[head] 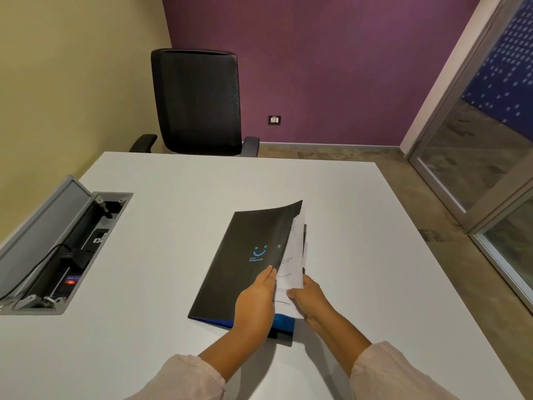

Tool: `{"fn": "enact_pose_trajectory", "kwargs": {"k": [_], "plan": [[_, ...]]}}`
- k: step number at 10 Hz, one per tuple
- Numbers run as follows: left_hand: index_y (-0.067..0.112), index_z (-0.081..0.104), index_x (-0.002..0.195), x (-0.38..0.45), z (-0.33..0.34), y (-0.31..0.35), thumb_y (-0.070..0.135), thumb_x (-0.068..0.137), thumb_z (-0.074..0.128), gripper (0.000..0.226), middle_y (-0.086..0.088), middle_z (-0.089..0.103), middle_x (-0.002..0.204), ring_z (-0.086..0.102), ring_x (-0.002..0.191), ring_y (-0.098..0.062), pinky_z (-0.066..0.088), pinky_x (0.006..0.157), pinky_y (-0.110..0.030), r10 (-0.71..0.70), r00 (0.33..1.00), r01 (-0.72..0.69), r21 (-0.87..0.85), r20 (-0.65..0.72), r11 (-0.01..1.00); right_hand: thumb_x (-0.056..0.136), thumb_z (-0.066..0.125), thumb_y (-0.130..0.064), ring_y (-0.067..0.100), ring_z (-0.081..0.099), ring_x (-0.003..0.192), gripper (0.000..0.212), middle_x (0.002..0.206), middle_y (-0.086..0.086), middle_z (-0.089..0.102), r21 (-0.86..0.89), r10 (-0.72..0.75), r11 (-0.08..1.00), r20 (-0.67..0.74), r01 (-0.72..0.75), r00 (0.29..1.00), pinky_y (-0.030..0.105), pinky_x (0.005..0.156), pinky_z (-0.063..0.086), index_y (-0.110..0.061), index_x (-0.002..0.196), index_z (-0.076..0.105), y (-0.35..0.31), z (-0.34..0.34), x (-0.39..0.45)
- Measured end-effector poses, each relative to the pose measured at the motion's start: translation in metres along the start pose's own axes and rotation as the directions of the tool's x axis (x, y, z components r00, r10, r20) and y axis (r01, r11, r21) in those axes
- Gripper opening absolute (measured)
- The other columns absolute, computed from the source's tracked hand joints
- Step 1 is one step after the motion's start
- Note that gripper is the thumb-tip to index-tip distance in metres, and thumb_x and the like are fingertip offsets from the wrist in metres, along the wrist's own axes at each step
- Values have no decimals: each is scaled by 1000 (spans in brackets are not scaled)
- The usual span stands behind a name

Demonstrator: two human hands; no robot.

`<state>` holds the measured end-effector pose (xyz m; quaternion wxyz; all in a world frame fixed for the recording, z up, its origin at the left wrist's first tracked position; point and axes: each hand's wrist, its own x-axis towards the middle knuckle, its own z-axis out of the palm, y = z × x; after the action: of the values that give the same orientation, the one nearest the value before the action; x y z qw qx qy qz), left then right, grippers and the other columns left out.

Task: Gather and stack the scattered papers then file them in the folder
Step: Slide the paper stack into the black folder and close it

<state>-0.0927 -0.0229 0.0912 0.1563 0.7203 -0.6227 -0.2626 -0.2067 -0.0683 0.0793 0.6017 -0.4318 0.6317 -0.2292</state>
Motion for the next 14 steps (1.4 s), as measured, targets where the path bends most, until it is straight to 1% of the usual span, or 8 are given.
{"fn": "enact_pose_trajectory", "kwargs": {"k": [2,3,4,5,8,10,12,14], "plan": [[20,32,142,-3,11,14,16,97,39,46,9,46,138,51,120,-7,37,96,-4,1,998,0,-13,63,1000,88,54,-5,19,60,103,50,130,11,56,-1,78,997,51,-79,996,28,87,53,-15,136,42,14,8,17],[-2,62,104,10,28,28,27,97,39,38,-9,63,89,60,88,-17,48,76,-16,-219,857,191,106,467,976,98,40,-18,14,61,88,25,99,6,65,47,152,986,143,-160,978,19,64,52,-10,118,54,16,15,13],[-10,59,71,17,33,54,20,95,44,42,-18,55,73,58,98,-15,42,94,-25,-559,665,17,739,495,674,101,33,-20,12,57,82,26,89,1,60,43,138,988,193,-148,972,18,62,47,-10,114,52,25,17,14],[-10,63,72,20,57,59,20,95,43,43,-18,60,78,59,82,-26,44,87,-30,-652,562,25,777,509,629,100,33,-17,11,55,83,22,90,1,58,-9,144,989,205,-146,968,19,67,46,-10,114,49,36,11,19],[31,15,147,-18,34,-6,35,89,53,69,5,33,151,38,136,-13,34,111,-30,99,949,1,-318,299,948,88,57,-19,16,67,61,14,65,5,67,-576,271,806,155,-136,950,22,61,57,-7,81,62,63,-42,7],[26,0,148,14,33,-85,44,85,56,86,1,-2,159,3,146,-29,22,115,-47,-97,959,14,295,268,956,84,62,-12,14,60,71,19,83,7,67,-698,9,714,-74,-59,997,16,63,46,-17,66,58,71,-87,29],[17,-13,147,8,30,-123,56,68,68,120,3,-22,156,-20,144,-27,11,111,-62,-108,874,-111,410,474,905,88,61,-15,27,55,116,55,131,16,47,-725,-152,686,-64,59,986,24,97,40,-13,137,39,70,-79,46],[13,-15,146,6,36,-123,65,67,62,122,-1,-26,155,-25,142,-29,6,111,-63,-103,879,-117,419,466,900,89,58,-17,25,57,110,56,129,14,43,-792,-179,603,-18,95,984,23,96,42,-15,140,36,68,-60,60]]}}
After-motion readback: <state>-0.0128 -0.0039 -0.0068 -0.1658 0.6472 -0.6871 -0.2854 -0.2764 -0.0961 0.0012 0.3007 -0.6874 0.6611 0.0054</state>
